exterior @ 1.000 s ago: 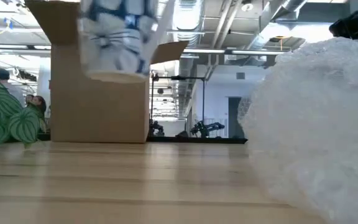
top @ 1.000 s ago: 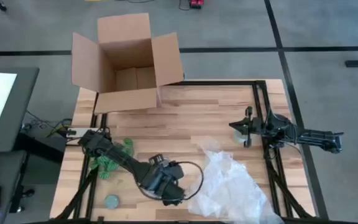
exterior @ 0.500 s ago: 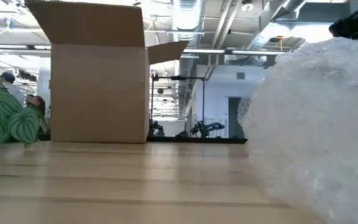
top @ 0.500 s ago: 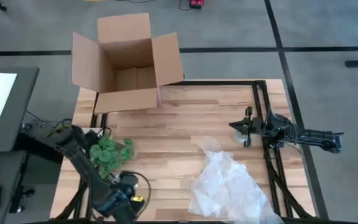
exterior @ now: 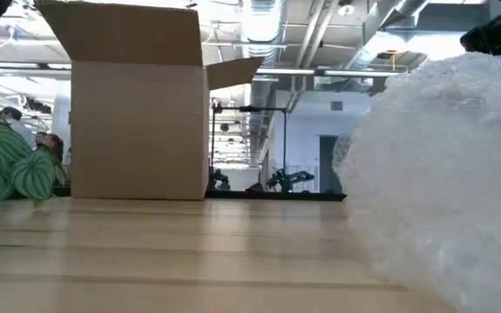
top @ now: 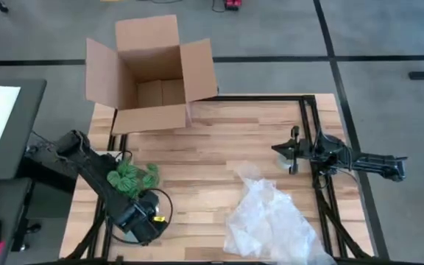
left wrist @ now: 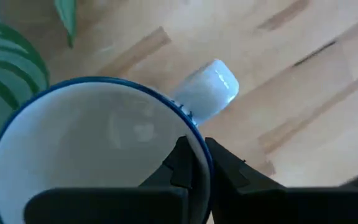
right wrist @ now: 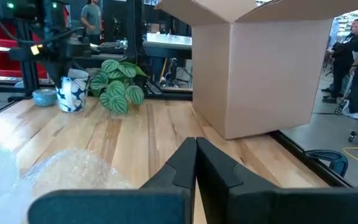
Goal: Wrap mug
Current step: Move the blue mug to the bottom left of the table, then move the green mug to the top right of the table
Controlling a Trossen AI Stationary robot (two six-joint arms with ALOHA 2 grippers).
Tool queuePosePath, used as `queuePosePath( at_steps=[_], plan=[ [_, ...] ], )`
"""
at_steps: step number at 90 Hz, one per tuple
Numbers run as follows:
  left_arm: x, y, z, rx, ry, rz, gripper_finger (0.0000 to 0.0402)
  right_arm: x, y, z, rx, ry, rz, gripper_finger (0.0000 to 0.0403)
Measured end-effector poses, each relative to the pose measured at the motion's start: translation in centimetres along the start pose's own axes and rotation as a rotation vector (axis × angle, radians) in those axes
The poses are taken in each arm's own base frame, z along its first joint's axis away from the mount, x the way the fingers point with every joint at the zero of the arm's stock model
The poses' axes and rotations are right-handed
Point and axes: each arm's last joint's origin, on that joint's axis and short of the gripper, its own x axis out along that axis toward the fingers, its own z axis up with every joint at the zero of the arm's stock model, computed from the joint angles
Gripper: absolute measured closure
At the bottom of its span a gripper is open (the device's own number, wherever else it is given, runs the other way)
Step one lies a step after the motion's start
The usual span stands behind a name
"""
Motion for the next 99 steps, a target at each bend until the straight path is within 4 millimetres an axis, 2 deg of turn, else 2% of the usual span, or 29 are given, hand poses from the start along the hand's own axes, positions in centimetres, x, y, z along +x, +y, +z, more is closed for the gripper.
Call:
queuePosePath(
  at_steps=[13, 32, 41, 58, 77, 91, 99],
  plan=[
    [0.2, 0.0, 0.3, 0.002, -0.027, 0.018, 0.0365, 0.0, 0.0, 0.0, 0.000, 0.001, 0.000, 0.0403],
    [0.1, -0.1, 0.2, -0.055, -0.024, 0.003, 0.0303, 0.0, 0.0, 0.0, 0.000, 0.002, 0.000, 0.0403],
    [-0.5, -0.3, -0.2, -0.047, -0.020, -0.012, 0.0271, 0.0, 0.0, 0.0, 0.000, 0.002, 0.000, 0.0403],
    [-4.0, -0.5, 0.0, -0.029, -0.002, -0.074, 0.0228, 0.0, 0.0, 0.0, 0.000, 0.002, 0.000, 0.0403],
    [-8.3, 0.2, 0.8, -0.074, 0.002, -0.206, 0.0223, 0.0, 0.0, 0.0, 0.000, 0.002, 0.000, 0.0403],
    [-10.9, 0.5, 1.7, -0.165, -0.112, -0.345, 0.0224, 0.0, 0.0, 0.0, 0.000, 0.002, 0.000, 0.0403],
    [-12.4, 0.3, 2.2, -0.192, -0.233, -0.431, 0.0224, 0.0, 0.0, 0.0, 0.000, 0.002, 0.001, 0.0403]
  ],
)
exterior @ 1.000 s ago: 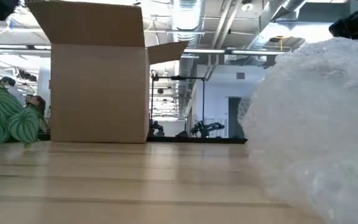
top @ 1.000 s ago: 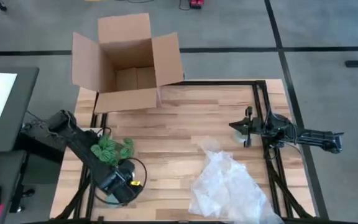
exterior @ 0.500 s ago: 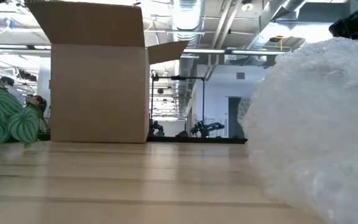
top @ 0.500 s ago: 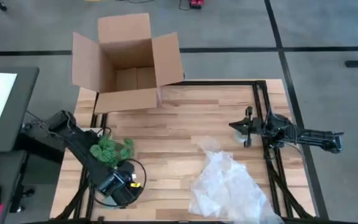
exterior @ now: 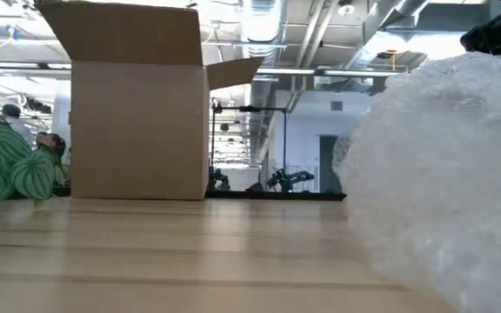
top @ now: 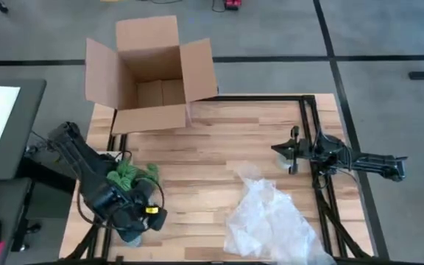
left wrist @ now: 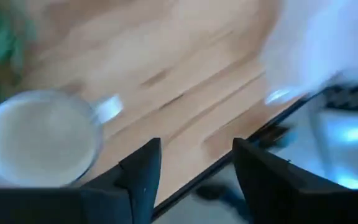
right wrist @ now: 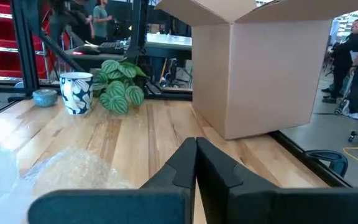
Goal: Wrap mug
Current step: Move the green mug to the top right of the table
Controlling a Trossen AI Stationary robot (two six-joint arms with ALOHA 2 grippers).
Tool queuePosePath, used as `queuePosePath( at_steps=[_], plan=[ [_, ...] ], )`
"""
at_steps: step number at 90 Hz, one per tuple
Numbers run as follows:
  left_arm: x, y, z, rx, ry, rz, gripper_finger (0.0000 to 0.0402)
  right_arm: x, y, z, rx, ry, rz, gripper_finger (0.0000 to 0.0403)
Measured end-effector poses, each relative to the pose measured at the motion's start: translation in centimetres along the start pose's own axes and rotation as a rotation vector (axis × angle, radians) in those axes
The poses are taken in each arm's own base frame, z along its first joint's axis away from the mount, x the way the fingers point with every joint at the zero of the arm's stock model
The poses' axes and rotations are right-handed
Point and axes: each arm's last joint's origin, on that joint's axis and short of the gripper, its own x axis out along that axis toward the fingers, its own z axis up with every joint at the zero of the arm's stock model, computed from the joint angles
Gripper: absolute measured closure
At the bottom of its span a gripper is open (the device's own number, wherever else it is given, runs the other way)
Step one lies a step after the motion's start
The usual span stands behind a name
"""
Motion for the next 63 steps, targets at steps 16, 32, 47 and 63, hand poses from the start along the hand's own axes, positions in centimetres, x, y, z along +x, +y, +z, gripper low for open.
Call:
queuePosePath(
  at_steps=[16, 32, 47, 63],
  plan=[
    [-1.1, -1.7, 1.0, 0.058, -0.262, -0.173, 0.0224, 0.0, 0.0, 0.0, 0.000, 0.000, 0.000, 0.0403],
    [-0.8, -3.0, 2.1, 0.023, -0.380, -0.255, 0.0224, 0.0, 0.0, 0.0, 0.000, 0.000, 0.000, 0.0403],
    [0.0, -4.3, 4.3, 0.004, -0.434, -0.283, 0.0224, 0.0, 0.0, 0.2, 0.103, -0.018, 0.011, 0.0403],
    [0.7, -4.9, 6.5, -0.026, -0.481, -0.275, 0.0224, -0.4, 0.0, 2.7, 0.515, -0.201, 0.106, 0.0403]
  ],
)
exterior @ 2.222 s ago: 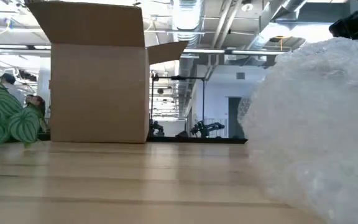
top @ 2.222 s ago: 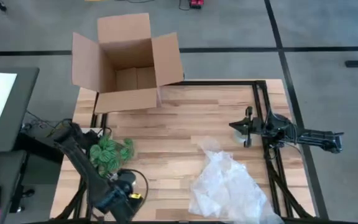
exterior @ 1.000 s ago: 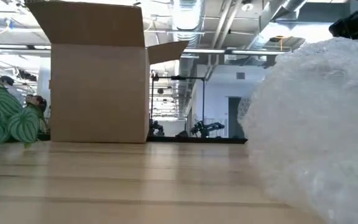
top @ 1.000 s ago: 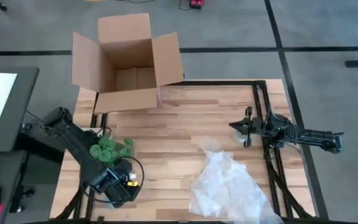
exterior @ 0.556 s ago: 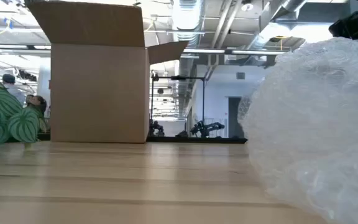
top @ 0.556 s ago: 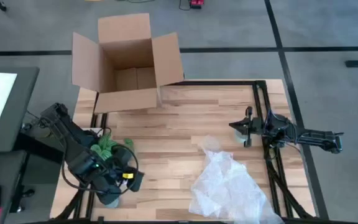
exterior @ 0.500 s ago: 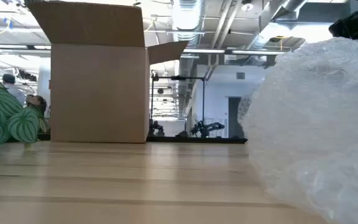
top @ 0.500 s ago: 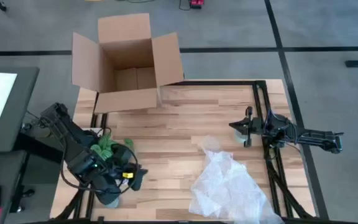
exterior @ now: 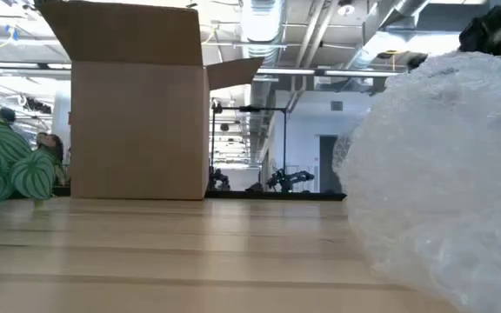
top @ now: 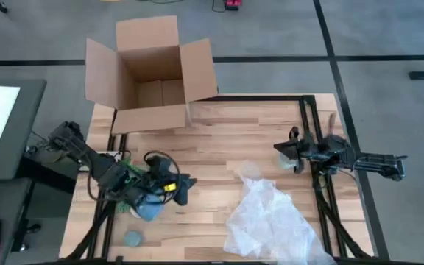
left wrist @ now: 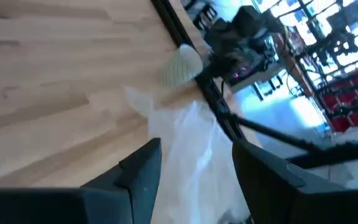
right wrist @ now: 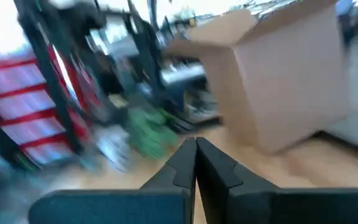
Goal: Wrap mug
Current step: Move the green mug to the top right of the table
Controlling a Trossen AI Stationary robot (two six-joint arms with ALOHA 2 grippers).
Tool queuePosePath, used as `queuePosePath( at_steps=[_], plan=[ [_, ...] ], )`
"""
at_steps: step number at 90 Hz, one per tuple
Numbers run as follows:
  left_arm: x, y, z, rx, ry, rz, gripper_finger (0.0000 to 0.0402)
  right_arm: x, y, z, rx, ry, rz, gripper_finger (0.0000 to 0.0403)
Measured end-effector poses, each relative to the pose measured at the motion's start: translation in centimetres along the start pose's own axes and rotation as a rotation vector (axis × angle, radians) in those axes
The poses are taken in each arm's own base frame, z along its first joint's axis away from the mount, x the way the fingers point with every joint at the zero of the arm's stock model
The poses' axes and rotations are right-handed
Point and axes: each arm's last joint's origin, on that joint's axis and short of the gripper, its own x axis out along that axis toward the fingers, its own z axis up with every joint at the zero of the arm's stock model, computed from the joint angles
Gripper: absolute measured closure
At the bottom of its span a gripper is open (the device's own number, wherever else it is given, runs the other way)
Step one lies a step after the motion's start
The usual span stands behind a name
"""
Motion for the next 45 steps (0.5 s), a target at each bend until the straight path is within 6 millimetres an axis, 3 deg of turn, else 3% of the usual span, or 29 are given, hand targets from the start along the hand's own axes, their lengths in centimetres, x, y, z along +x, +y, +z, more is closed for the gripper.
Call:
queuePosePath(
  at_steps=[14, 33, 45],
  plan=[
    [0.9, 0.1, 0.8, 0.003, -0.027, 0.023, 0.0224, -0.2, 1.8, 3.3, 0.213, -0.131, 0.172, 0.0403],
    [1.2, 0.1, 1.1, 0.060, -0.035, 0.030, 0.0224, -1.1, 5.2, 10.0, 0.095, -0.283, 0.329, 0.0403],
    [1.2, 0.1, 1.1, 0.064, -0.034, 0.026, 0.0224, -0.8, 7.0, 14.4, -0.001, -0.194, 0.271, 0.0403]
  ],
)
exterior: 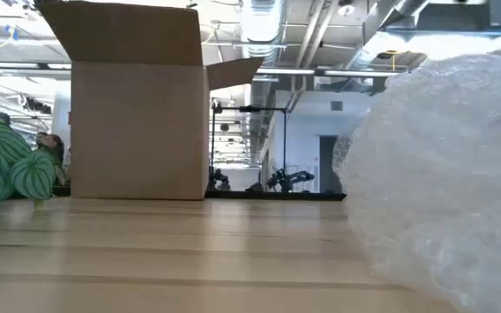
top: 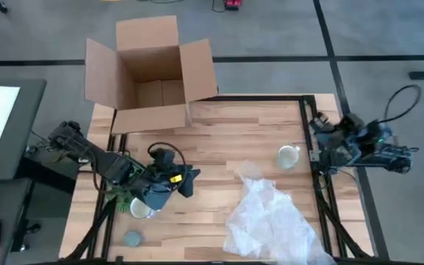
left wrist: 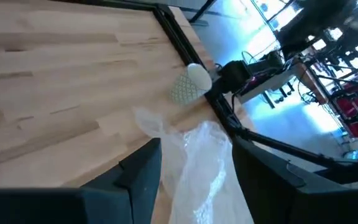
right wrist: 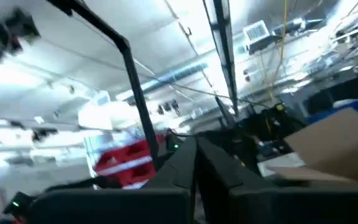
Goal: Wrap mug
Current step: Move the green mug to the top right of the table
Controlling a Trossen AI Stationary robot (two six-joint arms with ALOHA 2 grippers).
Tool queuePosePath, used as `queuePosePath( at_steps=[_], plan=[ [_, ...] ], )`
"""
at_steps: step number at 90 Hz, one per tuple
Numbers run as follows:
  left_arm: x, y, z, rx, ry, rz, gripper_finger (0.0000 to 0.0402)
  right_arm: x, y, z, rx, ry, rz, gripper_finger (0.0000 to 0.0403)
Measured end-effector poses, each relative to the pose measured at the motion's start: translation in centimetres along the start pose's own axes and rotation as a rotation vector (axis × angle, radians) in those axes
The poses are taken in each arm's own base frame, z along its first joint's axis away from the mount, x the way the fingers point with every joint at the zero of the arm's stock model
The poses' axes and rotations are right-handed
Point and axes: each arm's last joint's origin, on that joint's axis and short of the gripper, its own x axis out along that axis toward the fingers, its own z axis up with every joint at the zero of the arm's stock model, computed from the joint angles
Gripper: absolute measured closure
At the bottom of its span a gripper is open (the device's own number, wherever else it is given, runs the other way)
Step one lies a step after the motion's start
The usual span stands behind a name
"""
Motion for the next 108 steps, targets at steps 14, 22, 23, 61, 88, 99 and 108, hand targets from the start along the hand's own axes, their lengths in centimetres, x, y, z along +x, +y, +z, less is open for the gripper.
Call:
queuePosePath(
  at_steps=[14, 22, 23, 61, 88, 99, 108],
  plan=[
    [0.0, 0.0, 0.0, 0.029, 0.000, 0.000, 0.0224, 2.4, 0.6, 2.9, 0.000, 0.310, -0.194, 0.0403],
    [0.0, 0.0, 0.0, 0.056, 0.001, 0.000, 0.0224, 3.9, 0.5, 3.8, 0.016, 0.496, -0.317, 0.0403],
    [0.0, 0.0, 0.0, 0.059, 0.001, 0.000, 0.0224, 4.2, 0.5, 3.9, 0.018, 0.519, -0.329, 0.0403],
    [0.0, 0.0, 0.0, 0.165, 0.001, 0.001, 0.0224, 9.4, -3.2, 0.5, 0.179, 1.422, -0.792, 0.0387],
    [0.0, 0.0, 0.0, 0.201, 0.001, 0.001, 0.0224, 9.7, -8.2, -5.5, 0.160, 1.847, -0.831, 0.0271],
    [0.0, 0.0, 0.0, 0.205, 0.000, 0.001, 0.0224, 8.8, -10.3, -7.7, 0.135, 1.972, -0.827, 0.0217],
    [0.0, 0.0, 0.0, 0.212, 0.000, 0.001, 0.0224, 7.9, -11.5, -8.9, 0.108, 2.015, -0.822, 0.0186]
  ],
)
